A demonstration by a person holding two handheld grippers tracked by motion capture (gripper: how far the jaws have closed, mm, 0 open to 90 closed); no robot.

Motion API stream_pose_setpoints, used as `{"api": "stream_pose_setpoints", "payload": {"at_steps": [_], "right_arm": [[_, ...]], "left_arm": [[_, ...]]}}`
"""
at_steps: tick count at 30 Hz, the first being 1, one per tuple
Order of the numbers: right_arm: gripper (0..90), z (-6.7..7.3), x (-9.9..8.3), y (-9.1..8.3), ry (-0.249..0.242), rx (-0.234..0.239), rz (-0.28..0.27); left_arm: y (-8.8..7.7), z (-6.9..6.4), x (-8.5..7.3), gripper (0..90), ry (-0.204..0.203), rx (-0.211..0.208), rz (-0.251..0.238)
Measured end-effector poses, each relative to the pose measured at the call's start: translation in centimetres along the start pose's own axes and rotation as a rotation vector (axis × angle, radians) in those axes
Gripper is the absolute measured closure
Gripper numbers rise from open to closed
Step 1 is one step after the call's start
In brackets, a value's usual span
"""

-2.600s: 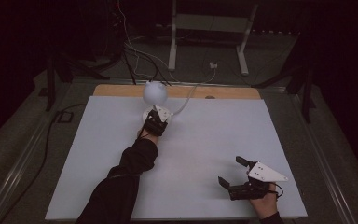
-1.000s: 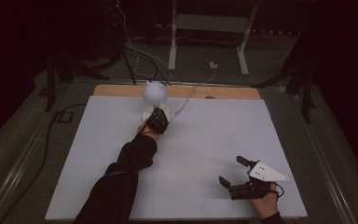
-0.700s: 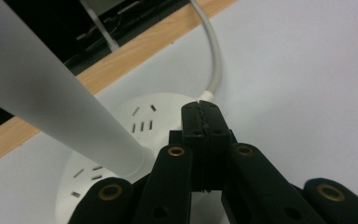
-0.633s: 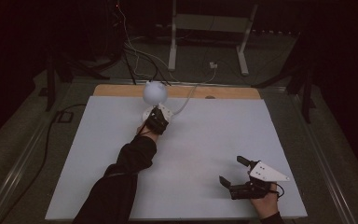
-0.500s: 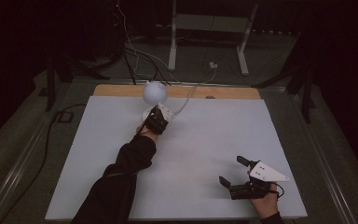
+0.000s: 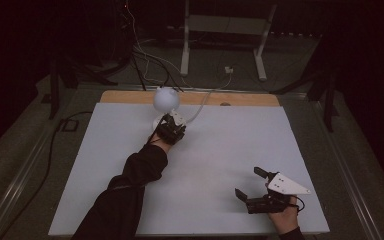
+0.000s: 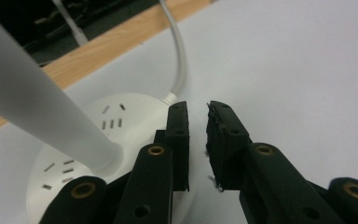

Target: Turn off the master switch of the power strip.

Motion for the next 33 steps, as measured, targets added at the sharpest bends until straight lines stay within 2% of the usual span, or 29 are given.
{"api": "stream_pose_setpoints", "payload": {"at_steps": [2,3,7,10,12,13,16,18,20,25,33], "right_arm": [[0.0,0.0,0.0,0.0,-0.002,-0.002,0.002],[0.0,0.0,0.0,0.0,-0.004,-0.002,0.003],[0.0,0.0,0.0,0.1,-0.003,-0.003,0.005],[0.0,0.0,0.0,0.1,-0.003,-0.004,0.006],[0.0,0.0,-0.1,0.1,-0.003,-0.004,0.008],[0.0,0.0,-0.1,0.1,-0.003,-0.004,0.009],[0.0,0.0,-0.1,0.1,-0.003,-0.005,0.008],[0.0,0.0,-0.1,0.1,-0.003,-0.005,0.008],[0.0,0.0,-0.1,0.1,-0.003,-0.004,0.007],[0.0,0.0,0.0,0.1,-0.005,-0.005,0.006],[0.0,0.1,0.0,0.1,-0.009,-0.005,0.005]], "left_arm": [[-0.1,-0.2,0.0,73.3,0.01,-0.008,0.013],[-0.2,-0.2,0.1,71.1,0.008,-0.026,0.02],[-0.5,-0.2,0.2,55.8,-0.015,-0.061,0.03],[-0.7,-0.2,0.3,42.5,-0.027,-0.087,0.048],[-0.9,-0.3,0.5,31.8,-0.018,-0.104,0.075],[-1.0,-0.3,0.5,23.6,-0.015,-0.119,0.081],[-1.2,-0.3,0.6,9.3,-0.03,-0.196,0.117],[-1.6,-0.3,0.6,2.1,-0.029,-0.239,0.12],[-2.1,-0.4,0.6,1.0,-0.029,-0.27,0.118],[-3.8,-0.5,0.9,0.3,-0.012,-0.301,0.097],[-6.5,0.2,0.7,0.4,-0.013,-0.37,0.074]]}}
Point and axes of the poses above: each handheld gripper's, and its own axes: y roughly forward along the jaws, x roughly out of its top, z roughly to its left, the point moved 1 cm from there along y, roughly forward along the jaws, and after that the axes turned 1 degree about -y, right-handed, at the moved point
